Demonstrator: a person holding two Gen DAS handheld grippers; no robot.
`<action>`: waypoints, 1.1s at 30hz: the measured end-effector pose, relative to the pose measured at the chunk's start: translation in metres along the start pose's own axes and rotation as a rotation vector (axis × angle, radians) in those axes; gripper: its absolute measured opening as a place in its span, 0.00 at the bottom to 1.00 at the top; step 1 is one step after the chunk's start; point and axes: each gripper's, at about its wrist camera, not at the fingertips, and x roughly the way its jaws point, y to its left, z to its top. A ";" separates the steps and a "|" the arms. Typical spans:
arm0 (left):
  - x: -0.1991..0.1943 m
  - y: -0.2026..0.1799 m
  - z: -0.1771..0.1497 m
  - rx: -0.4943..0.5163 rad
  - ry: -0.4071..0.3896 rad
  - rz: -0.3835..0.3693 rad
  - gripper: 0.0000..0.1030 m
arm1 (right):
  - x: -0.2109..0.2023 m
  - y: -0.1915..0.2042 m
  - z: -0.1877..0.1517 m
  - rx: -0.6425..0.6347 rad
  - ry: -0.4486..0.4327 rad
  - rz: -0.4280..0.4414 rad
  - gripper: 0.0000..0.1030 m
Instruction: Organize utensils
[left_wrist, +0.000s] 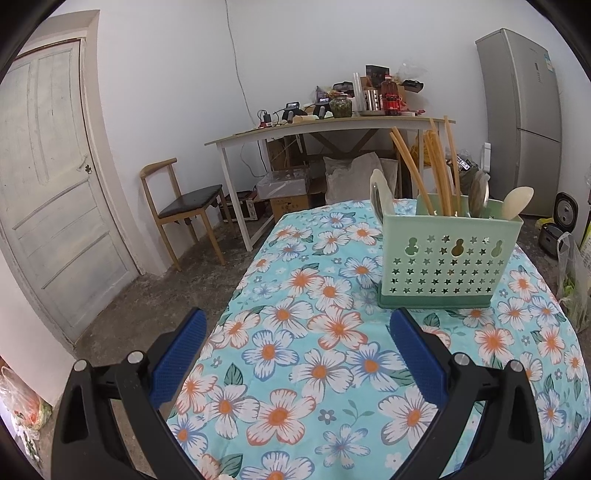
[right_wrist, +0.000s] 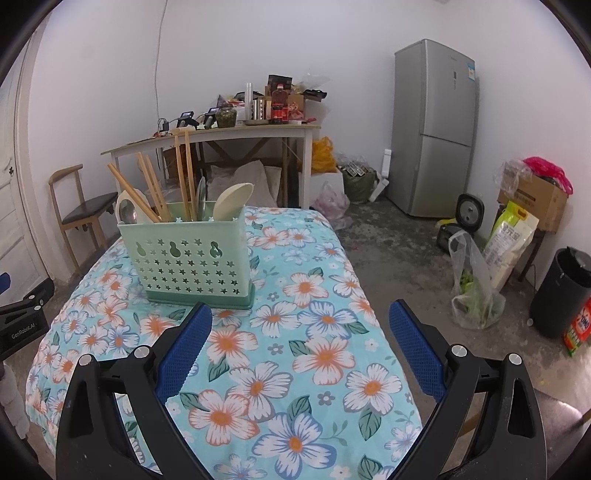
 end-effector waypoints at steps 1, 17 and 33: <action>0.000 0.000 0.000 -0.002 0.003 -0.002 0.95 | 0.000 0.000 0.000 0.000 0.001 -0.001 0.90; 0.001 0.001 -0.002 -0.001 0.006 -0.002 0.95 | -0.001 0.001 0.001 0.000 -0.001 -0.001 0.90; 0.001 0.002 -0.001 -0.003 0.007 -0.004 0.95 | -0.003 0.002 0.004 -0.001 -0.004 -0.001 0.90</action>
